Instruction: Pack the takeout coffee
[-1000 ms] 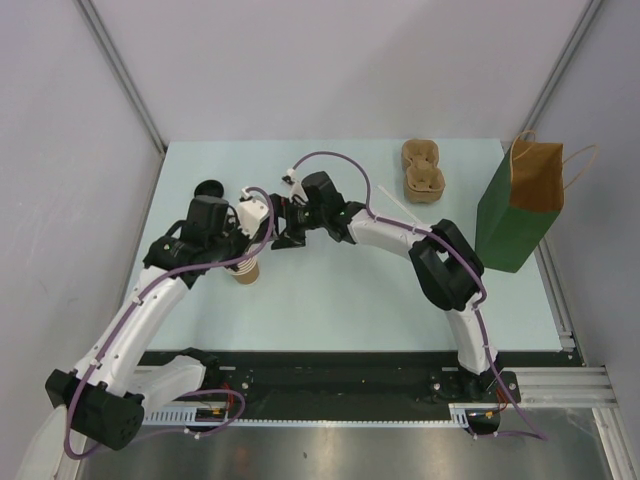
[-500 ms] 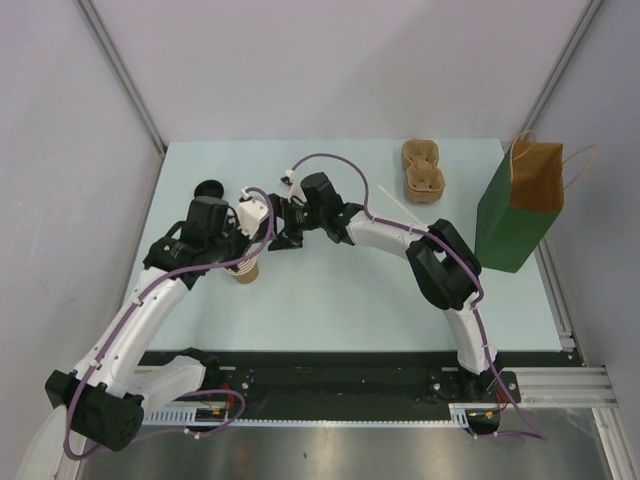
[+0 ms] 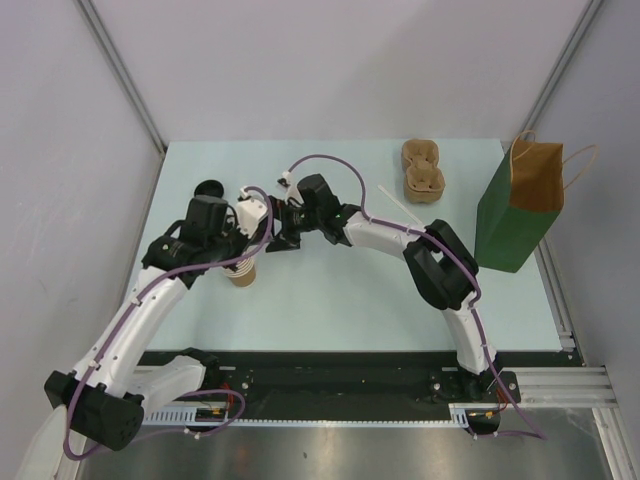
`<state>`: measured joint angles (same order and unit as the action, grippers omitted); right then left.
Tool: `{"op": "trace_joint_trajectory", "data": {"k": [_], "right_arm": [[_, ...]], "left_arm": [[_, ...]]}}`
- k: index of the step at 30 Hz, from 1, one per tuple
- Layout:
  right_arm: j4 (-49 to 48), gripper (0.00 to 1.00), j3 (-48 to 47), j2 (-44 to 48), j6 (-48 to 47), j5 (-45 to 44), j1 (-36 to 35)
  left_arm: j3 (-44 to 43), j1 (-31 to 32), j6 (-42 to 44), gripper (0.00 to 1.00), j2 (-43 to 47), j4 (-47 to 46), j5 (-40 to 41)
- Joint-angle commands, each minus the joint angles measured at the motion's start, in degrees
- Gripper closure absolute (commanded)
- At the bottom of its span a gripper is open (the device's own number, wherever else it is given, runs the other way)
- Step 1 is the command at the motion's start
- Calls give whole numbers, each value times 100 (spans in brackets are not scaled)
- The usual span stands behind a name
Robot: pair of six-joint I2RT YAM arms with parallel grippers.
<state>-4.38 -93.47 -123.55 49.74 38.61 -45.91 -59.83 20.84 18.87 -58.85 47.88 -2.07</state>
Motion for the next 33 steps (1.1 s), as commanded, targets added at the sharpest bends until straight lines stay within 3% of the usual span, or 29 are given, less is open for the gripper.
{"op": "trace_joint_trajectory", "data": {"k": [1,20,33], "right_arm": [[166,6,-250,-161,-175,-187,-76],[324,5,-400,-29,-412,-179,-76],[113,2,-470,182,-394,94,-102]], "left_arm": [[-503,43,-112,100,110,-200,-31],[-1724,43,371,100,58,266,523],[-2331,34,293,100,-162,398,426]]}}
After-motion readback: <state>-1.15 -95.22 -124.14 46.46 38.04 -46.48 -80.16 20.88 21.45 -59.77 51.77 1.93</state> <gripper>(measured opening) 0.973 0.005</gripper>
